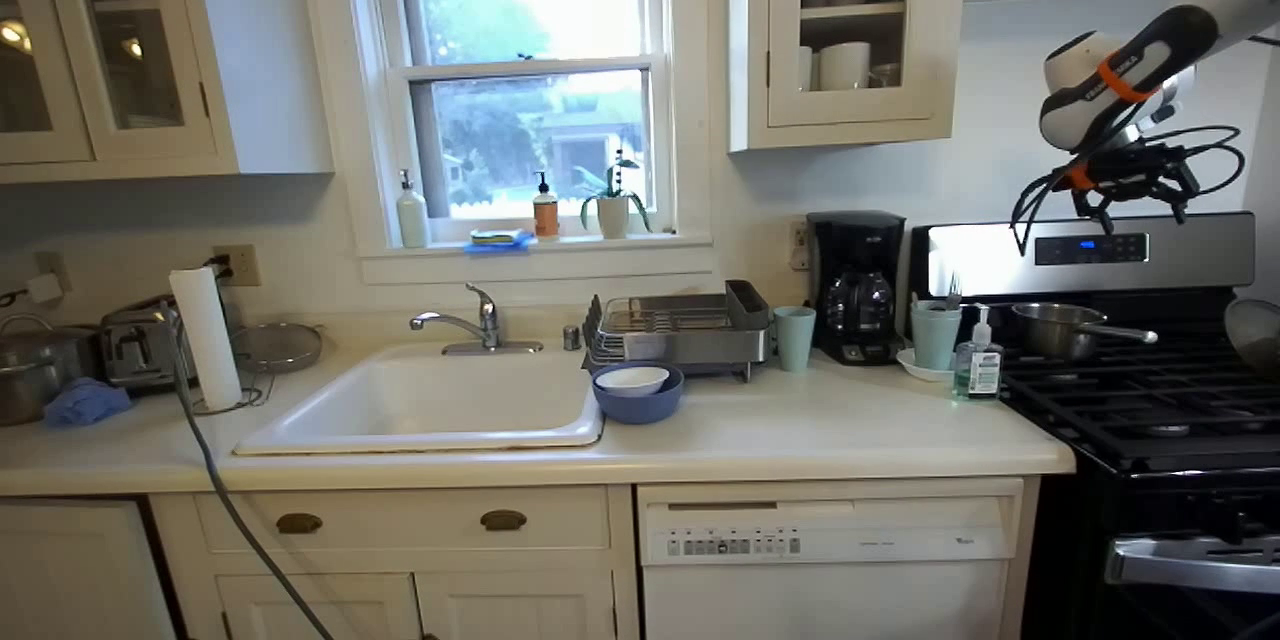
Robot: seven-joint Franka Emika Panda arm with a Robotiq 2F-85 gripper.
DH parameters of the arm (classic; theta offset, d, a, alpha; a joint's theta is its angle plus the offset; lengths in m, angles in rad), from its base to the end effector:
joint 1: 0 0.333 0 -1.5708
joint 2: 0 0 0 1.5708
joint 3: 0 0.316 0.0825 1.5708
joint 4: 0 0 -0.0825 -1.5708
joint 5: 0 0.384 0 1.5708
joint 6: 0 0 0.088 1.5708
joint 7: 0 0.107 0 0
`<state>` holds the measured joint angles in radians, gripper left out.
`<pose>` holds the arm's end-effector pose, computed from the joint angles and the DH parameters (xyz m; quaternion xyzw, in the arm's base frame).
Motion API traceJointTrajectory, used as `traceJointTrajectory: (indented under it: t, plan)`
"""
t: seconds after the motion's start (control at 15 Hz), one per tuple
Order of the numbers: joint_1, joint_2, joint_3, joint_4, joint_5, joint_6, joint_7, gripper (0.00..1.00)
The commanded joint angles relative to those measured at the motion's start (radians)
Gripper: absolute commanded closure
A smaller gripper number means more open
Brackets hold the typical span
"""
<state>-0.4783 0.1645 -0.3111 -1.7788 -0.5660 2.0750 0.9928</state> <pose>0.4271 -0.4551 0.4873 0.6919 -0.6636 0.0923 0.2691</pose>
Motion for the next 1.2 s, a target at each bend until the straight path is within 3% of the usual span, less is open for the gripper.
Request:
traceJointTrajectory:
  t: [0.0,0.33,0.67,0.73,0.93,1.13]
  plan:
    - [-0.01,0.193,-0.093,0.252,0.101,-0.038,-0.03,0.0]
    - [-0.115,0.399,-0.166,0.467,0.248,-0.02,-0.129,0.0]
    - [-0.271,0.559,-0.171,0.636,0.355,-0.062,-0.2,0.0]
    - [-0.219,0.472,-0.171,0.507,0.293,-0.014,-0.164,0.0]
    - [-0.272,0.533,-0.171,0.572,0.319,-0.016,-0.182,0.0]
    - [-0.266,0.542,-0.169,0.592,0.321,-0.03,-0.182,0.0]
